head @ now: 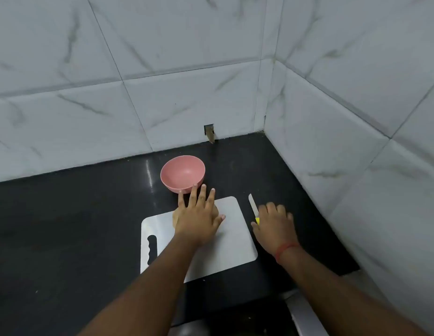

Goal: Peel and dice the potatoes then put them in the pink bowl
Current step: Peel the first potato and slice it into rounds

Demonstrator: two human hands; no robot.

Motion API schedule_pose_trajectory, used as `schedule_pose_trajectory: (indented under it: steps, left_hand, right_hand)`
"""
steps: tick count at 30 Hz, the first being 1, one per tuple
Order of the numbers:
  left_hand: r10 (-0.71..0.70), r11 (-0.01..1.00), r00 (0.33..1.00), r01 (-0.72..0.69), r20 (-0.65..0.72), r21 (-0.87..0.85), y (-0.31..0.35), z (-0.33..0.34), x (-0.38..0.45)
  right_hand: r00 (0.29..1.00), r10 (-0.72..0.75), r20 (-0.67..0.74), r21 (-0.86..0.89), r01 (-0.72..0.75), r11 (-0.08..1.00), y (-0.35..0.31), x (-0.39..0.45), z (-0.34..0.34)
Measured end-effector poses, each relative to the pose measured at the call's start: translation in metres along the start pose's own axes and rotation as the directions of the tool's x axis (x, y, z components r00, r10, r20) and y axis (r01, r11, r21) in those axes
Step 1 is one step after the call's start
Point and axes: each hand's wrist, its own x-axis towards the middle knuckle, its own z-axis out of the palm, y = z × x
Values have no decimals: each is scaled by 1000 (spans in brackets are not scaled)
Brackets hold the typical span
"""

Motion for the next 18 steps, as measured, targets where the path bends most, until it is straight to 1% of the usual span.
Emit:
schedule_pose_trajectory:
  steps: [1,3,7,12,15,18]
  left_hand:
    - [5,1000,1000,-5,-2,31,-1,-1,-1]
    - [11,998,1000,-12,17,60,-4,0,0]
    - [45,998,998,-46,32,33,-6,3,1]
    - [55,998,998,-54,34,-17,-5,3,6]
    - [88,996,995,-87,38,-12,-5,2,10]
    - [125,991,992,-125,11,-44,-3,1,13]
  right_hand:
    - [999,19,47,8,-20,1000,0,-4,0]
    - [998,21,64,27,-23,999,2,-10,6]
    - [994,36,107,72,-44,996,3,-13,10]
    - [984,96,149,240,-130,962,3,-10,9]
    - [974,125,190,440,-198,876,-2,-7,-1]
    - [958,197,210,614,-286,736,-9,-2,-5]
